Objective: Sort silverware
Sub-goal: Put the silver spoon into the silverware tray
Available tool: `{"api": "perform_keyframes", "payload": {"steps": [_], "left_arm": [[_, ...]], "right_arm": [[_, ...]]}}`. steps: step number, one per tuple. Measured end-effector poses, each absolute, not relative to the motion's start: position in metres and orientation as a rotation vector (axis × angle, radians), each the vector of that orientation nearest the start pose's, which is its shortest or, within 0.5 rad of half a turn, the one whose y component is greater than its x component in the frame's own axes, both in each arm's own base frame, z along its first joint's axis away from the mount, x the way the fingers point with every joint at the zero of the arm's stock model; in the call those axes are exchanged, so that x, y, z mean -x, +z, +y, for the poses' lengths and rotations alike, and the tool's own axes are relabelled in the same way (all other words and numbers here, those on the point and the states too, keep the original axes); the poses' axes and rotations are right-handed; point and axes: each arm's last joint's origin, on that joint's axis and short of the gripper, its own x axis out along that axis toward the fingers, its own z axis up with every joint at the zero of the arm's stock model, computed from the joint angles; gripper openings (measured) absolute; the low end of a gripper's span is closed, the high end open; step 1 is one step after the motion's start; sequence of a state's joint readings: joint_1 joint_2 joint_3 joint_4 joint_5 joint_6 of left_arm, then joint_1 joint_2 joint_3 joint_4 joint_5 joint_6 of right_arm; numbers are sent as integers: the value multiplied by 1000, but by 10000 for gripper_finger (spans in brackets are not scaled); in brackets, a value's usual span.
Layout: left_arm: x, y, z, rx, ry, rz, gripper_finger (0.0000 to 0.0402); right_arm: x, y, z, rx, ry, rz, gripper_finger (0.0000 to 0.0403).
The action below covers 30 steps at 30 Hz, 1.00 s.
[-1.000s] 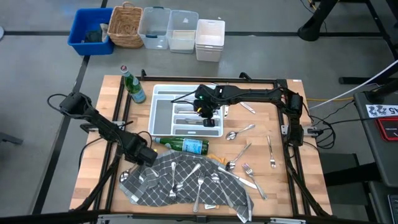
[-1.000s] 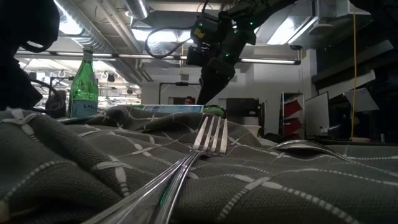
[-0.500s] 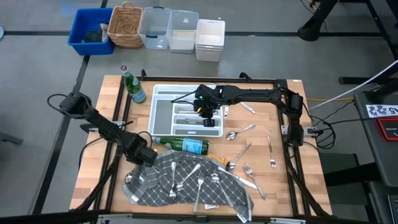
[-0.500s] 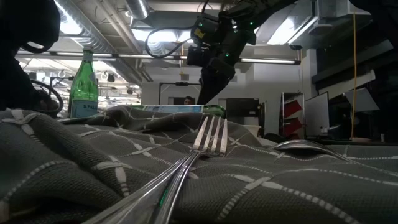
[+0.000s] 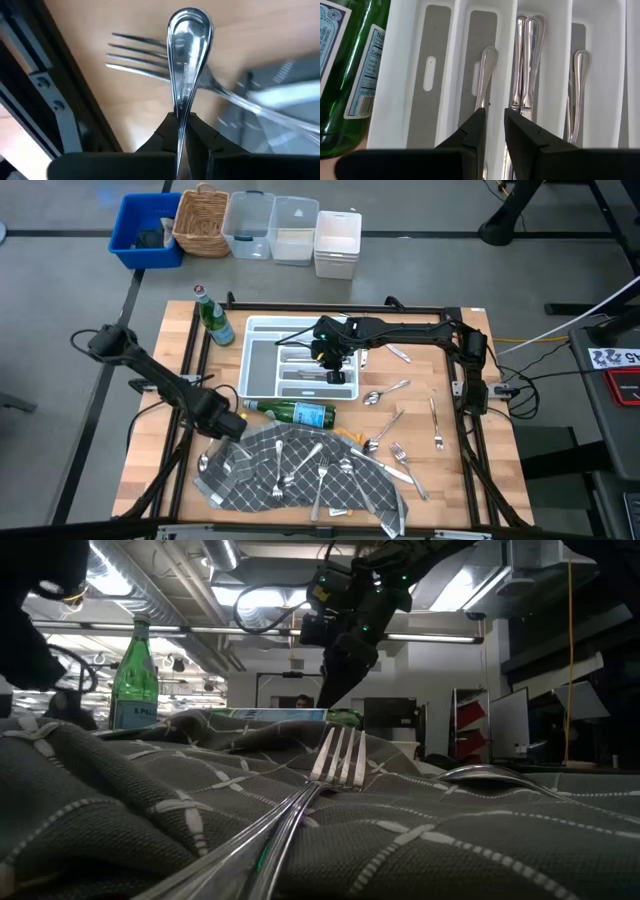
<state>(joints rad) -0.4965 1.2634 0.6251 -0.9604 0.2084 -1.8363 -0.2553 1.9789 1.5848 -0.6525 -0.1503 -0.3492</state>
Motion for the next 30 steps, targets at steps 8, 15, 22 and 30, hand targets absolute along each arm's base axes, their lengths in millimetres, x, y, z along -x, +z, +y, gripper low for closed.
{"api": "perform_keyframes", "payload": {"steps": [8,15,22,30], "left_arm": [[-141,192,-82,1258,904,1444,5],[-137,222,-67,1395,852,1164,8],[-147,238,-45,1415,867,642,6],[-174,245,-18,1232,942,238,6]], "right_arm": [[-409,223,-102,81,72,1033,72],[-408,224,-102,70,65,1036,72],[-412,251,-104,-27,-19,1011,72],[-421,299,-106,-56,-61,881,72]]}}
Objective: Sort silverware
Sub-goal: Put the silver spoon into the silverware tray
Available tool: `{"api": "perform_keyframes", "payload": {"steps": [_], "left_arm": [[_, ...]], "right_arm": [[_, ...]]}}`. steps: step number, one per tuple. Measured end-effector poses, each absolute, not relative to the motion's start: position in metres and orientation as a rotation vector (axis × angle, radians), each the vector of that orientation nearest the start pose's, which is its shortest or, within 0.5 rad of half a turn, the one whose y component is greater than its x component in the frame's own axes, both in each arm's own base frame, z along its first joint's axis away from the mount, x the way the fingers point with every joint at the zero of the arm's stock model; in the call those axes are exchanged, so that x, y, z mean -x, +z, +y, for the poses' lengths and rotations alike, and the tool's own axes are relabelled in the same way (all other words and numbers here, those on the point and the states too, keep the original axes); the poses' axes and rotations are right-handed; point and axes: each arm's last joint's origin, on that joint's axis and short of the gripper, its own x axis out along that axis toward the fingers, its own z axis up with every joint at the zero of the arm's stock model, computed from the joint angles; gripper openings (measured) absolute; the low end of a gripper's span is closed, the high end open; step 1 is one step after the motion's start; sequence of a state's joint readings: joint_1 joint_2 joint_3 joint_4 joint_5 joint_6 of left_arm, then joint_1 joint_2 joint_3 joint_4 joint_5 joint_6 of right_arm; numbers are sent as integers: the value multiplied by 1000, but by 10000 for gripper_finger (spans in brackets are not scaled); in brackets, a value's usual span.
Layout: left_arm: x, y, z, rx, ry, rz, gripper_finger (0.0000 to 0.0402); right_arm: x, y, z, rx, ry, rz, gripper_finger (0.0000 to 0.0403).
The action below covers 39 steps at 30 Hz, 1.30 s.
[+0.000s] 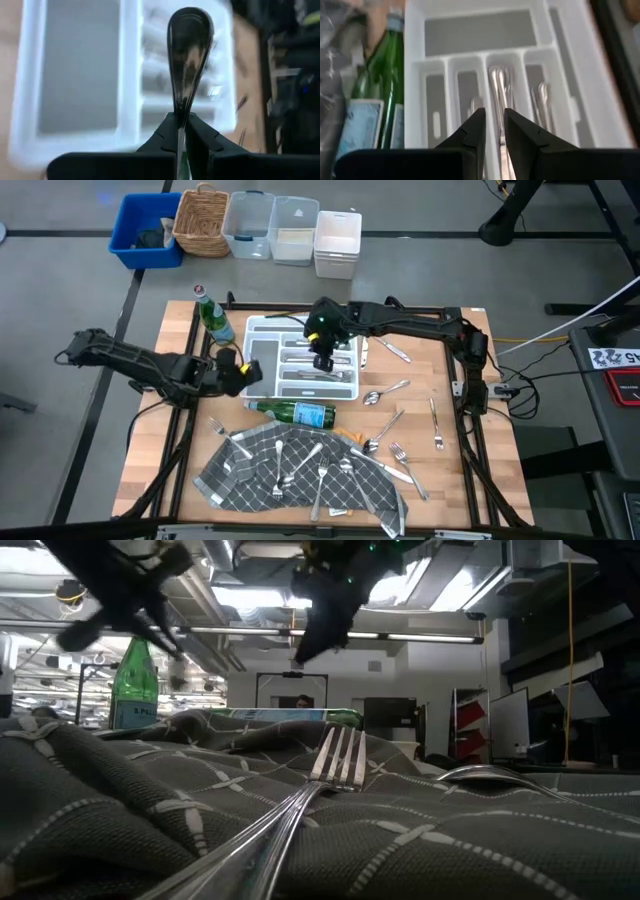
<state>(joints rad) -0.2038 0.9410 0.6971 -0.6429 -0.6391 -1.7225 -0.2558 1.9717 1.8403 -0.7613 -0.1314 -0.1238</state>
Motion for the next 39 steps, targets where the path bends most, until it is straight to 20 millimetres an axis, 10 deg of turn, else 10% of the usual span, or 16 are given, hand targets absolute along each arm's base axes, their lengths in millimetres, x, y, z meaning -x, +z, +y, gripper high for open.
{"api": "perform_keyframes", "payload": {"steps": [20,39], "left_arm": [[-240,259,58,1011,956,-223,15],[-242,269,65,1006,916,-321,15]], "right_arm": [[-428,336,-108,-19,-63,724,72],[-438,338,-114,39,-207,639,72]]}}
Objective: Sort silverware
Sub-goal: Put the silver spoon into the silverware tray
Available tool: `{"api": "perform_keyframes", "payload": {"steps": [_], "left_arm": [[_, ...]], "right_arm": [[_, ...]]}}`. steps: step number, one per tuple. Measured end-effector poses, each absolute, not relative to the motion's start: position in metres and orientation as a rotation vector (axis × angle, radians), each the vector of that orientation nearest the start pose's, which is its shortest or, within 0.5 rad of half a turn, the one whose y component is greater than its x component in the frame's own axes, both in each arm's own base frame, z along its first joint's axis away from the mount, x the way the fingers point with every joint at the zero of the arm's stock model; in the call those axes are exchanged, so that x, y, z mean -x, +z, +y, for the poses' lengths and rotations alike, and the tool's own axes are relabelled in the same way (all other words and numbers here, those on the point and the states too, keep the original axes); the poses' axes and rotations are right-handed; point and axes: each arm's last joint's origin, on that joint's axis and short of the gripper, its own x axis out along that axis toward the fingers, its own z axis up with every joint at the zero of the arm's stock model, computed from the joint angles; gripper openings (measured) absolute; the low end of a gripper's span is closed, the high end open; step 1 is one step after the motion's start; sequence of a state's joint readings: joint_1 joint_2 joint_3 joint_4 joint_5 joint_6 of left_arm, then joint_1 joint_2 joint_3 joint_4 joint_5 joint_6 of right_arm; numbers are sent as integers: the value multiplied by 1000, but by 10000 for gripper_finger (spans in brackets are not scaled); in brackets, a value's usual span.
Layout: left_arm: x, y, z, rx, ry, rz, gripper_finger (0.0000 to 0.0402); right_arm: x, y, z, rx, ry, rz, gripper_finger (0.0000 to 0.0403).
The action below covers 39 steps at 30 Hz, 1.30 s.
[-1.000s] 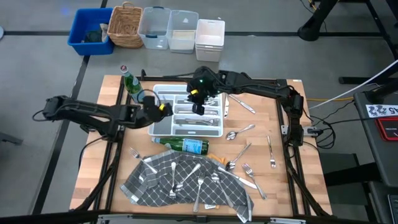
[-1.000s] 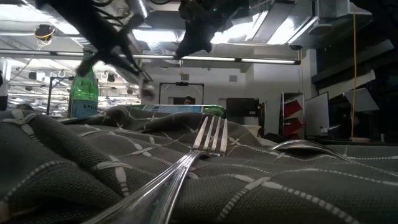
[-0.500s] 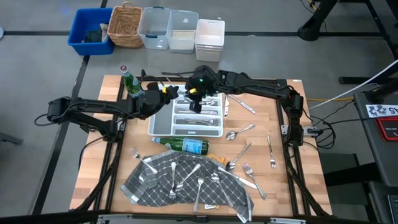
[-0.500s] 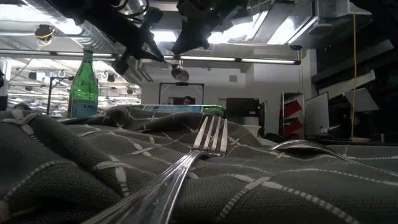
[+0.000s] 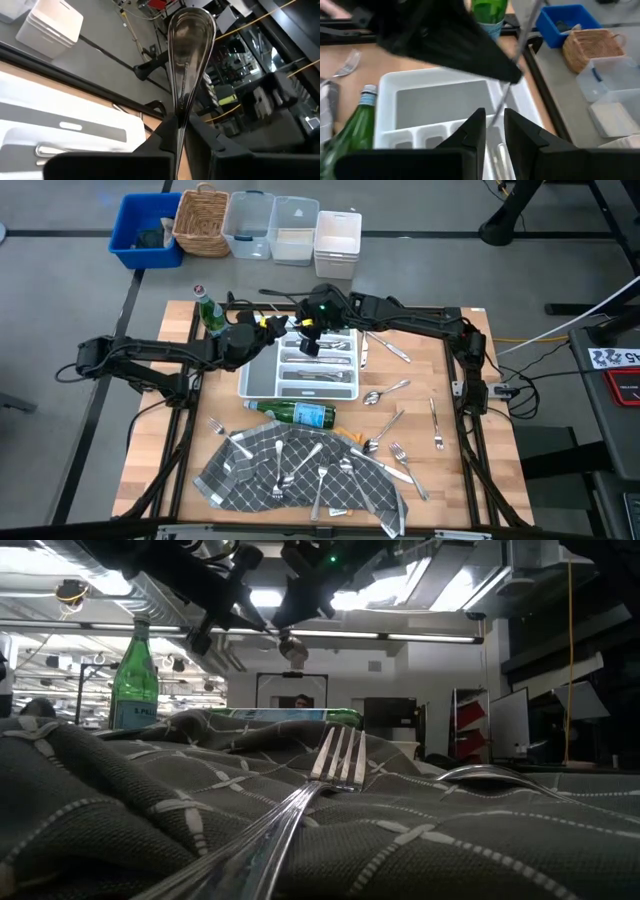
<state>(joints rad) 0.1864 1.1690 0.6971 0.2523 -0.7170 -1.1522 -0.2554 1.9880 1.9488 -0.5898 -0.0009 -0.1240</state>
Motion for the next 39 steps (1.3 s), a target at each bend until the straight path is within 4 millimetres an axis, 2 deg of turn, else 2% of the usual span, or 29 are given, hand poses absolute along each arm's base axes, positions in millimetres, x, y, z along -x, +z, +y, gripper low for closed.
{"api": "perform_keyframes", "payload": {"steps": [23,30,33,36,39], "left_arm": [[-244,274,66,1021,878,-375,15],[-244,273,66,1018,880,-364,15],[-244,273,66,1010,882,-356,15],[-244,272,65,984,889,-338,15],[-243,271,65,962,897,-314,16]], "right_arm": [[-441,336,-118,51,-294,634,72],[-445,327,-118,41,-267,653,71],[-445,327,-118,42,-266,655,53],[-444,327,-119,42,-273,658,18],[-444,326,-119,43,-277,661,11]]}}
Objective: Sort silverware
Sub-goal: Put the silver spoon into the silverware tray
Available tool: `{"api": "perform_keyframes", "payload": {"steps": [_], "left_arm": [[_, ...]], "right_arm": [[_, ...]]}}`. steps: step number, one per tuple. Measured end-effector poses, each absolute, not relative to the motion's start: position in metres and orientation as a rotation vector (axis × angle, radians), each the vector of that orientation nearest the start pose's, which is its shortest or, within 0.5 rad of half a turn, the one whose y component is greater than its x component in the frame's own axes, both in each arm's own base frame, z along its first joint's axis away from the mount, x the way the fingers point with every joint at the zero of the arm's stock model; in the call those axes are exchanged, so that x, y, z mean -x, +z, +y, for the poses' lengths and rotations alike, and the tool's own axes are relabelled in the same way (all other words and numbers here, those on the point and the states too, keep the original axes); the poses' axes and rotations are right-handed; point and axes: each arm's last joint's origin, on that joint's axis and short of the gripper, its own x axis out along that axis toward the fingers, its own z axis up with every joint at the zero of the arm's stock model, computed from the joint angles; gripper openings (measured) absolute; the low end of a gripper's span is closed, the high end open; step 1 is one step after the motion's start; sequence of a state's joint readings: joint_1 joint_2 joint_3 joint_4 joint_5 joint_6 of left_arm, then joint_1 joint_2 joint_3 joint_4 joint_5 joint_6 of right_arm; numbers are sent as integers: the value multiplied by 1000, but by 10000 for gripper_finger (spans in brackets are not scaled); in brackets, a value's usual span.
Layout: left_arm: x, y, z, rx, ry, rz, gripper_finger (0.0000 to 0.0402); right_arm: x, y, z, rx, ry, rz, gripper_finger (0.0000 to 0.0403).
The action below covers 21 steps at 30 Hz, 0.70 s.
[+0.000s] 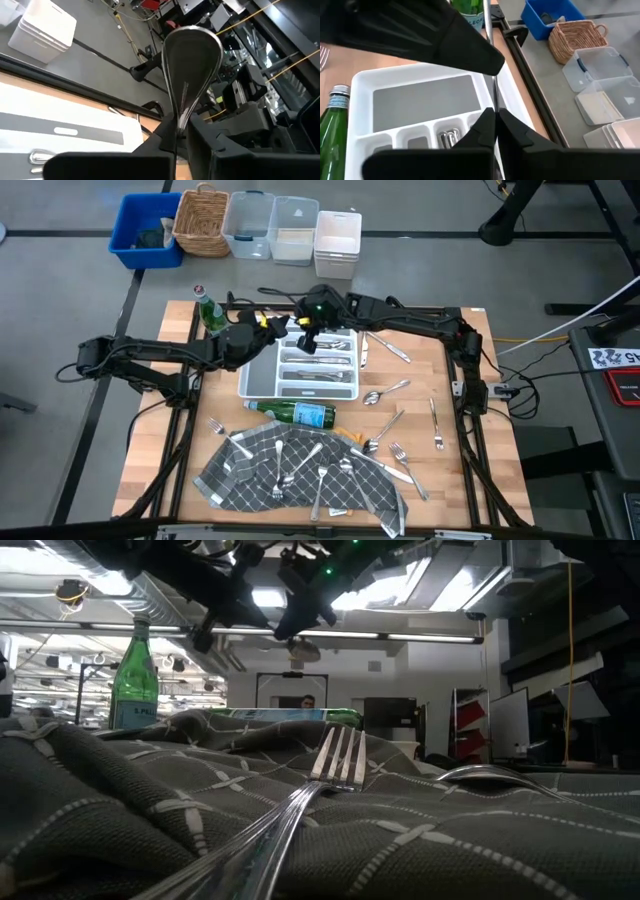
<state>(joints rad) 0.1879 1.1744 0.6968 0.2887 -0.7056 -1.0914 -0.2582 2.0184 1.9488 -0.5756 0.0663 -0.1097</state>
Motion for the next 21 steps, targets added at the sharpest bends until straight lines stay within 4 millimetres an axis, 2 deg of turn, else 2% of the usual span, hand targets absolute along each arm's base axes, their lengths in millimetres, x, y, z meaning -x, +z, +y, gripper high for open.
{"api": "perform_keyframes", "payload": {"steps": [5,14,21], "left_arm": [[-244,270,65,895,898,-262,31],[-246,268,63,764,799,-113,114],[-241,260,60,739,763,40,136]], "right_arm": [[-444,325,-119,52,-293,676,7],[-439,320,-122,77,-286,747,5],[-427,313,-137,78,-331,856,4]]}}
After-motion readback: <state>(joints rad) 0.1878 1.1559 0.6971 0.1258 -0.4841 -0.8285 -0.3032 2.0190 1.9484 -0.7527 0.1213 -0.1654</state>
